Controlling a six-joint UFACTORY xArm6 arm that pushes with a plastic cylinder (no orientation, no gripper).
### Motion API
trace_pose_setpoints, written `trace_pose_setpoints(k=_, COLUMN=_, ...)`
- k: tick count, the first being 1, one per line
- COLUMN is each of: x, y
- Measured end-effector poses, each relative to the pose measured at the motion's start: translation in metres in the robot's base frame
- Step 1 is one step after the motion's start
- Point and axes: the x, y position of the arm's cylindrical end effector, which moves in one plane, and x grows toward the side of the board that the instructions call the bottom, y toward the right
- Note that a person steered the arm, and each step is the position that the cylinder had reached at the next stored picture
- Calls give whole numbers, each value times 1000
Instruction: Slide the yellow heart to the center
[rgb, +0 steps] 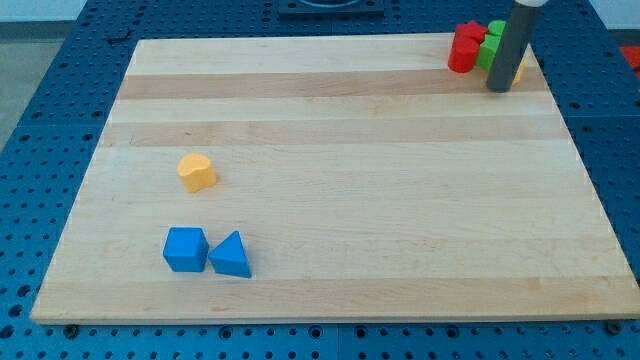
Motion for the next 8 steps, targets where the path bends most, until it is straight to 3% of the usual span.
trace_pose_setpoints(k=1, x=33, y=-54)
trace_pose_setpoints(k=4, x=50, y=-330)
trace_pose_setpoints(k=6, x=138, y=-482)
trace_pose_setpoints(k=7, x=170, y=-495)
trace_pose_setpoints(k=8, x=162, y=-454)
